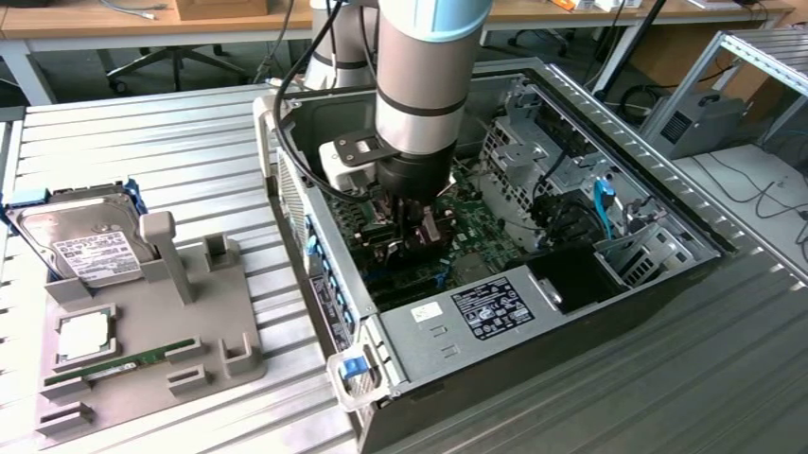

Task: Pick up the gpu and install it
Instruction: 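Insert the gpu into the slot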

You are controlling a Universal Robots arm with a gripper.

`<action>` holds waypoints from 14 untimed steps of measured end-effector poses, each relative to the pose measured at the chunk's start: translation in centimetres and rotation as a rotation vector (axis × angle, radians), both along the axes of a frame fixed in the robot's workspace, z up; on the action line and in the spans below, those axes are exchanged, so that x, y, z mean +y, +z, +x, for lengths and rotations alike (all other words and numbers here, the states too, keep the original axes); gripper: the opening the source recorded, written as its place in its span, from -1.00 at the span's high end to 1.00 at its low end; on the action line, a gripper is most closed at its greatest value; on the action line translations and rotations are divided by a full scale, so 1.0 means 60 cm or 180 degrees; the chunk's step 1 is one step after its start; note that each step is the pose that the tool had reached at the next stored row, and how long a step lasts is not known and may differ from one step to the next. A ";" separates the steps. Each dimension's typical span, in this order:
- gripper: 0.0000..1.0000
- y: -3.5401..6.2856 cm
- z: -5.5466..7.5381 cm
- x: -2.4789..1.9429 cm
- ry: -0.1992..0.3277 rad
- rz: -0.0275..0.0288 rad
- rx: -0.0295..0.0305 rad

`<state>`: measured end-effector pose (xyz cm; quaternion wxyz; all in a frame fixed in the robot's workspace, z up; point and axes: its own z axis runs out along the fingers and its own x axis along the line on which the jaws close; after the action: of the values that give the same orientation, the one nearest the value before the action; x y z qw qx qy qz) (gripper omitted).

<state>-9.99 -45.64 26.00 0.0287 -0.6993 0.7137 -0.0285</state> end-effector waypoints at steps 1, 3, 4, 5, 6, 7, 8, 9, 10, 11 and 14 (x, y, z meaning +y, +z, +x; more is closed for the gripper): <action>0.47 0.000 0.000 0.0000 0.0000 0.0000 0.0000; 0.47 0.000 0.000 0.0000 0.0000 0.0000 0.0000; 0.47 0.000 0.000 0.0000 0.0000 0.0000 0.0000; 0.47 0.000 0.000 0.0000 0.0000 0.0000 0.0000; 0.47 0.000 0.000 0.0000 0.0000 0.0000 0.0000; 0.47 0.000 0.000 0.0000 0.0000 0.0000 0.0000; 0.47 0.000 0.000 0.0000 0.0000 0.0000 0.0000; 0.47 0.000 -0.001 0.0000 0.0000 0.0000 -0.0001; 0.47 0.000 -0.001 0.0000 -0.0001 -0.0001 0.0001; 0.47 0.000 -0.002 0.0000 -0.0001 0.0000 -0.0001; 0.47 0.000 -0.002 0.0000 0.0000 0.0000 -0.0001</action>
<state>-10.13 -45.64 26.00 0.0288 -0.6993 0.7137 -0.0286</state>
